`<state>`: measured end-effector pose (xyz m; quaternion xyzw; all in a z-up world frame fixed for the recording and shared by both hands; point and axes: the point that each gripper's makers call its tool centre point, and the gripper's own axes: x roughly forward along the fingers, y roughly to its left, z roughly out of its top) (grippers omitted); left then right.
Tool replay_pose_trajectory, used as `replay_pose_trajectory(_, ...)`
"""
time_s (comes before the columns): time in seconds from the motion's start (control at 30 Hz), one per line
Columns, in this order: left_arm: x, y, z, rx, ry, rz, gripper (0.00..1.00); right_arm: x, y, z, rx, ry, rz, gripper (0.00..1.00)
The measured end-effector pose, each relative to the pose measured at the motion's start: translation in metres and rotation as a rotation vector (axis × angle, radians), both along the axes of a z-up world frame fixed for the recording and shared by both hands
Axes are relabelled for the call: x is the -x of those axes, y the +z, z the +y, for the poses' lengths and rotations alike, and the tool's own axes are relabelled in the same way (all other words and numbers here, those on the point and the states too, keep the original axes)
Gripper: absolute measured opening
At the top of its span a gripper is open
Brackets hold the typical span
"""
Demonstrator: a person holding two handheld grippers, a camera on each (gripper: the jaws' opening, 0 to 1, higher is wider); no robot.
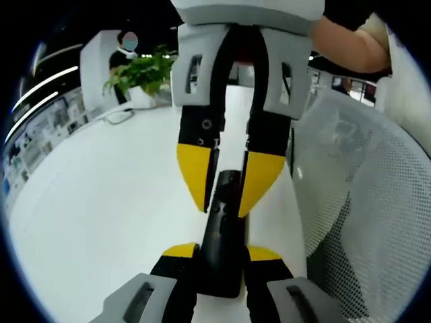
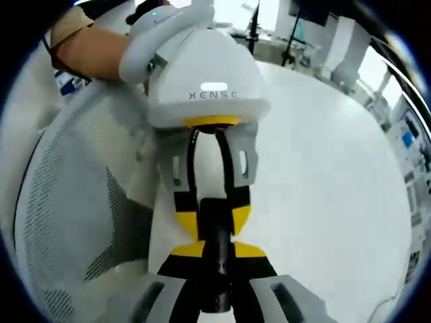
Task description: Press the specified remote control buttons in sequence, fully releasing each button before pressing the next.
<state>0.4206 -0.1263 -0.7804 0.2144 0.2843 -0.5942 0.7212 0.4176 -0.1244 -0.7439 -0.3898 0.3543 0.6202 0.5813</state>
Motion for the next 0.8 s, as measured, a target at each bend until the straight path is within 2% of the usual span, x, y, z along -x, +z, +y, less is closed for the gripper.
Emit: replay_pose_trajectory(0.8,-0.001,0.000,0.000,0.004,-0.003,-0.002,0.25,0.004,0.003,-0.012,-0.041,-0.020,0.021,0.26)
